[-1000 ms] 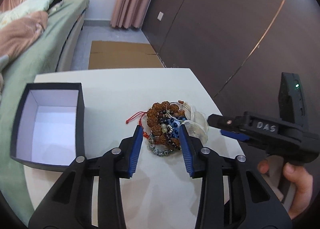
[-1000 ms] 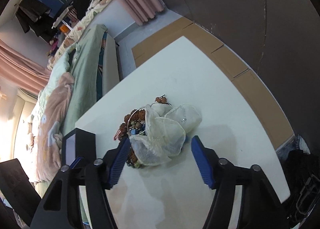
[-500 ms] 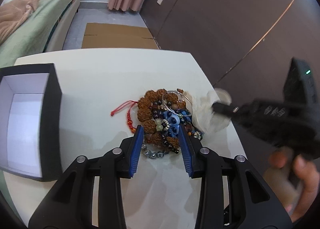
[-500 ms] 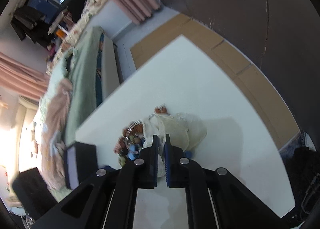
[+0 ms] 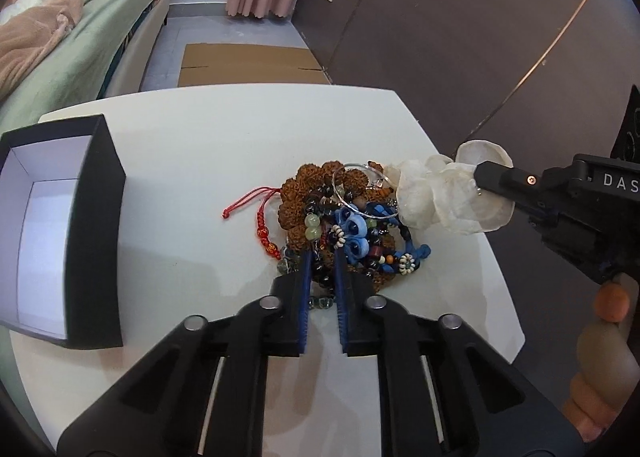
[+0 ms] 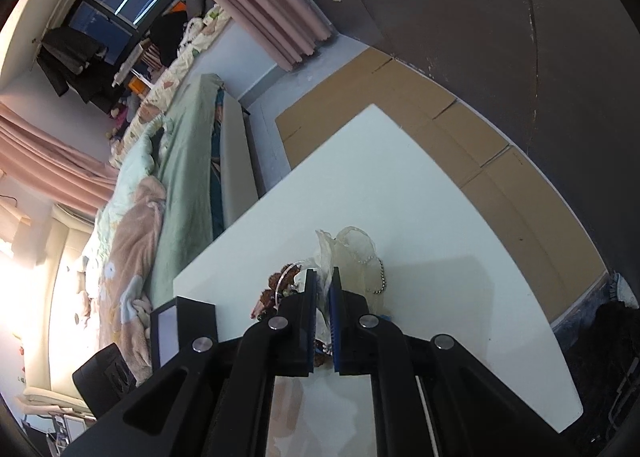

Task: Organize jewelry
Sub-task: 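Grasp the dark bead bracelet with the left tool while the right tool grasps the white cloth pouch, then carry the bracelet into the black box with the left tool while the right tool drops the pouch in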

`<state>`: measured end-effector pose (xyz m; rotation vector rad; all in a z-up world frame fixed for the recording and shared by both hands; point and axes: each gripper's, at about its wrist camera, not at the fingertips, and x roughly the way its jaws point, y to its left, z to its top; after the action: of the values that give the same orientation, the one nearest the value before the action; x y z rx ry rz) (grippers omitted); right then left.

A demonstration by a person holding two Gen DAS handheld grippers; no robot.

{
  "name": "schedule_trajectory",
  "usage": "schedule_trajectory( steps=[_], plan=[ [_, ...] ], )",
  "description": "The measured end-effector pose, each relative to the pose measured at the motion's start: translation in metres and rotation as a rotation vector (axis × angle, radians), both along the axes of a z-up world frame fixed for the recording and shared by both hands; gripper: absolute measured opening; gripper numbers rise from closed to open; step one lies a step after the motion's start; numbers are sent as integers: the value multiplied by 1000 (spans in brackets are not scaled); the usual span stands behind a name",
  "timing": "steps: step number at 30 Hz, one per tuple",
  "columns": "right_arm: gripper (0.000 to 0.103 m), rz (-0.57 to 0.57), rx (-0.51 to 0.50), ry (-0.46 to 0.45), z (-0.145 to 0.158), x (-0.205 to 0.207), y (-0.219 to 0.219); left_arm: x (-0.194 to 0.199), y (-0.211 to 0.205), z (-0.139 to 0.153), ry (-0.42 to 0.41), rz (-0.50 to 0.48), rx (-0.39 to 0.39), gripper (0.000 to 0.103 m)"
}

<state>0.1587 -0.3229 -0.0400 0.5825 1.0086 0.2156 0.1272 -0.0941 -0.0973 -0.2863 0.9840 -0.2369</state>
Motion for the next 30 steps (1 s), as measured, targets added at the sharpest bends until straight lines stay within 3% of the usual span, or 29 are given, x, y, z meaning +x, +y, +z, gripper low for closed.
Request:
schedule_trajectory(
  steps=[14, 30],
  plan=[
    [6, 11, 83, -167, 29, -28, 2, -23, 34, 45, -112, 35, -68, 8],
    [6, 129, 180, -263, 43, -42, 62, -38, 102, 79, -196, 170, -102, 8]
  ],
)
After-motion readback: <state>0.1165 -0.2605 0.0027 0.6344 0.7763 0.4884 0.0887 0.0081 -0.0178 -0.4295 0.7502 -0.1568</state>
